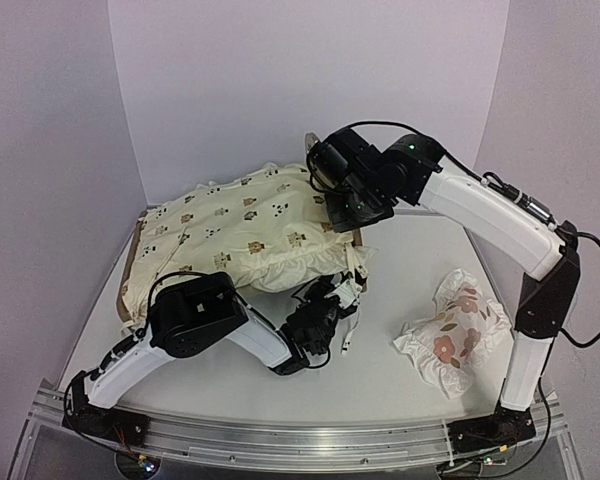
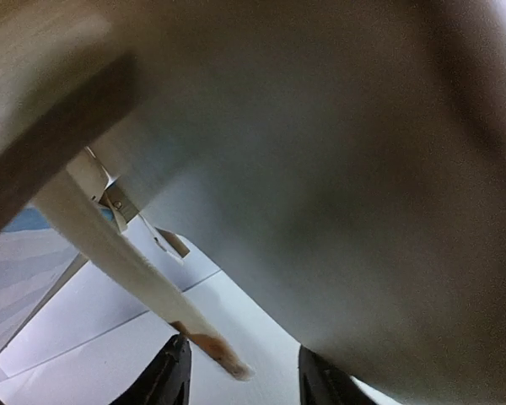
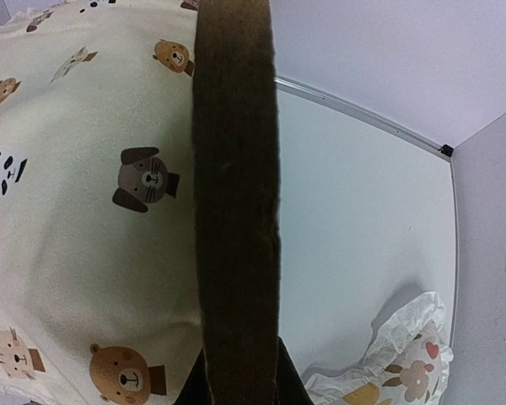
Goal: Set up the pet bed
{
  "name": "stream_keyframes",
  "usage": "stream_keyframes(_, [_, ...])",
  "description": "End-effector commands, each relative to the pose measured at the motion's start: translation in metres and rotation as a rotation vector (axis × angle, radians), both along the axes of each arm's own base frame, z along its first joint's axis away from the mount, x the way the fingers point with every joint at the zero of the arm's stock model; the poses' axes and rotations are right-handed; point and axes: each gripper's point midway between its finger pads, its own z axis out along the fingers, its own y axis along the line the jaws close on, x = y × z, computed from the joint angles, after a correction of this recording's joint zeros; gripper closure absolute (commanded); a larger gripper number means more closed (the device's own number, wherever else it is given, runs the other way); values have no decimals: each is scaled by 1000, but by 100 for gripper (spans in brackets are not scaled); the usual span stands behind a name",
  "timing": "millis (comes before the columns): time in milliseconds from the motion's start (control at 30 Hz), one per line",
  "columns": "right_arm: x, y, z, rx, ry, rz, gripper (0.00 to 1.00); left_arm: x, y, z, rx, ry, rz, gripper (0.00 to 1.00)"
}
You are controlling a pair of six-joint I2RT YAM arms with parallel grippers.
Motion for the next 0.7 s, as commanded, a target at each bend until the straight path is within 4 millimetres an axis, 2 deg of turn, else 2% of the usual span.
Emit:
stream_keyframes(0, [0, 22, 62, 268, -126, -18, 100, -8, 32, 88, -320, -227, 61, 62])
stream_keyframes(100, [-1, 22, 60, 263, -122, -16, 100, -7, 33, 90, -310, -233, 73, 73])
stream_keyframes(233, [-1, 24, 56, 263, -109, -10, 100, -5, 32, 90, -293, -242, 98, 78])
stream_keyframes(433, [1, 25, 52, 246, -111, -13, 100, -5, 44, 95, -298, -217, 121, 98])
stream_keyframes(667, [4, 27, 53, 234, -122, -11, 100, -8, 57, 76, -251, -167, 146, 100])
